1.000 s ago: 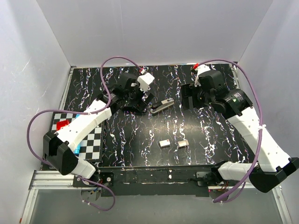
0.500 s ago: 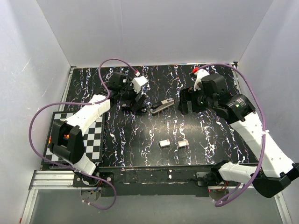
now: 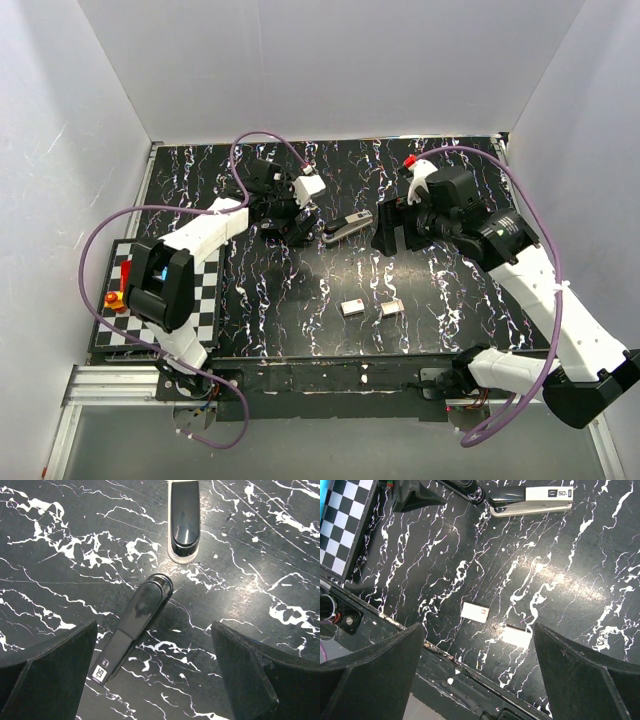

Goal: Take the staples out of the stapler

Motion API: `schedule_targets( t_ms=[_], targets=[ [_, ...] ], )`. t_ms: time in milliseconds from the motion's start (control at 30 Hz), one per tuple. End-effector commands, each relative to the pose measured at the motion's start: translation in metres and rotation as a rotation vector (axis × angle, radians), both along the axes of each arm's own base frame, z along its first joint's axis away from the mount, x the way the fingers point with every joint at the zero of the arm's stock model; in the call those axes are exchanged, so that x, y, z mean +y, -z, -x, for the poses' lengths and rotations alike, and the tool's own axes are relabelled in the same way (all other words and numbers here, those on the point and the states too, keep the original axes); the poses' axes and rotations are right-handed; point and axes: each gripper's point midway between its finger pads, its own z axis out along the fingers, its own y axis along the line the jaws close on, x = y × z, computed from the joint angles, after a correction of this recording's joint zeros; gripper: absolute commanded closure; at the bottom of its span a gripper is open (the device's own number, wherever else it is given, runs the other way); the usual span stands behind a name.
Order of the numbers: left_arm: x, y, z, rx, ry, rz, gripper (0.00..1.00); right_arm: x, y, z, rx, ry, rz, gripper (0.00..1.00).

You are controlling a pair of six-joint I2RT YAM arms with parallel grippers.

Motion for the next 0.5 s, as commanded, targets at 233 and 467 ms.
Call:
schedule_targets(
  t_ms=[233, 467],
  targets=[
    [-0.009, 0.004, -0.03, -0.065, 0.039, -0.027, 0.02, 0.011, -0.007, 0.006, -0.035, -0.05, -0.077, 0.02],
    [-0.004, 0.017, -0.037, -0.073, 0.032, -0.07, 0.03, 0.015, -0.007, 0.008, -0.029, -0.067, -0.089, 0.02]
  ],
)
